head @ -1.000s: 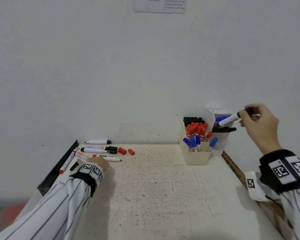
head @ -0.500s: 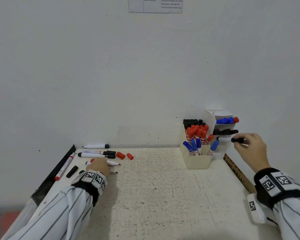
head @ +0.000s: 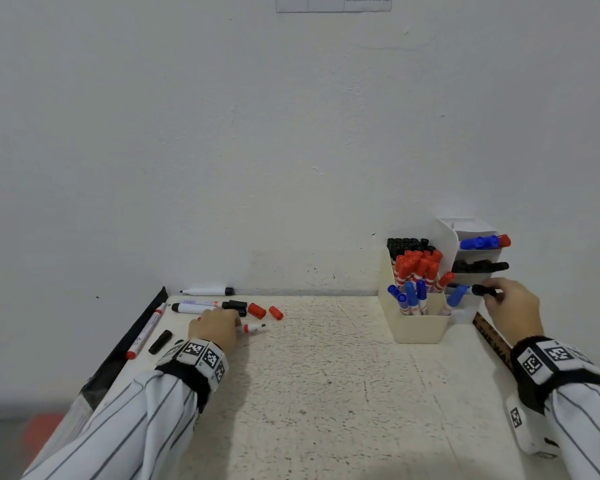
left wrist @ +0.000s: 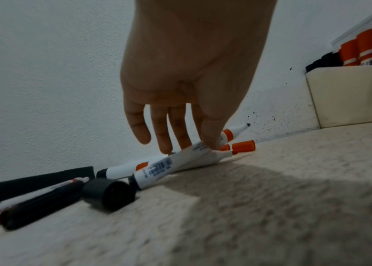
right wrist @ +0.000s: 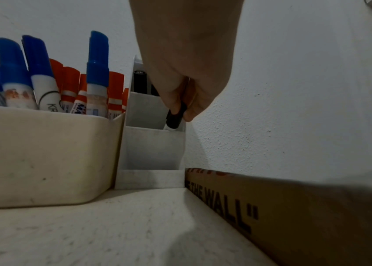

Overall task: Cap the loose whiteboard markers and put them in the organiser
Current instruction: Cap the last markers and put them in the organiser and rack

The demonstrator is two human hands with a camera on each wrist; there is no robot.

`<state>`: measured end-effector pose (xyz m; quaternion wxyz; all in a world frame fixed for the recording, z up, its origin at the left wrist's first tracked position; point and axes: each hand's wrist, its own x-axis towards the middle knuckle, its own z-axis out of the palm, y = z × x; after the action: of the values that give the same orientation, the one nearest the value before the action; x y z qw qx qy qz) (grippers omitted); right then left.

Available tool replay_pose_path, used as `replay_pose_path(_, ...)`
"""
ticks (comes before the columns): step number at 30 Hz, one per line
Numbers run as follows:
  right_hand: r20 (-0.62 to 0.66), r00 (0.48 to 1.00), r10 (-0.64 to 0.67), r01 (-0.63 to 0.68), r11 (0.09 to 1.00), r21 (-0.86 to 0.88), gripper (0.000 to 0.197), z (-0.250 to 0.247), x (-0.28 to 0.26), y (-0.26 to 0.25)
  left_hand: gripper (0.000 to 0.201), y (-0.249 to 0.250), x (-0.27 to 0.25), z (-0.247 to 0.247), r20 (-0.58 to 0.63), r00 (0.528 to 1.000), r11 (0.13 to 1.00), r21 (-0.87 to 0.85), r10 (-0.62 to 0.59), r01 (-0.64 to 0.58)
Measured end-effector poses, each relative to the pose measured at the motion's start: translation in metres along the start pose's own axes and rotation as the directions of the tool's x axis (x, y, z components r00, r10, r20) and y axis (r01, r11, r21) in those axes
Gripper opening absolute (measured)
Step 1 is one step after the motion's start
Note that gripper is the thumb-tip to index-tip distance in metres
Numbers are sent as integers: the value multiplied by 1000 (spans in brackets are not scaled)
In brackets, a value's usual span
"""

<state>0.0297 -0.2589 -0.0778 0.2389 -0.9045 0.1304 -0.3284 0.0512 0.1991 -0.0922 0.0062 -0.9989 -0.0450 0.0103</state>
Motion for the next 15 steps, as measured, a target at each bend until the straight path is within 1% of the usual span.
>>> replay_pose_path(2,28,1000,6,-6,1000,-27,26,3,1,-2,28,3,-1,-3,-38,999,999,-49,8,-10)
replay_pose_path(5,118,993,16,-10,999,-51,34,8,1,-5,25,5,0,-6,-11,1000,974,-228,15,-17)
replay_pose_path(7,153,988,29,-22,999,-42,39,9,0,-5,22,5,-1,-9,5,1000,934,-356,21,-18)
replay_pose_path(9,144,989,35,-32,999,-25,43,8,-3,-6,22,7,-4,-13,-3,1000,879,-476,14,-13)
replay_pose_path(10,118,992,52,-52,999,-3,43,7,-6,-8,22,8,-5,-14,-10,1000,851,-525,7,-11)
replay_pose_path(12,16,993,118,-119,991,67,39,1,-13,-15,23,10,-8,-16,-12,999,788,-615,-30,16)
replay_pose_path(14,-124,977,176,-158,977,144,28,-6,-21,-27,23,11,-11,-16,32,995,674,-733,-91,85)
replay_pose_path(15,-204,964,170,-131,973,191,23,-9,-24,-34,24,10,-13,-16,63,991,618,-776,-121,125)
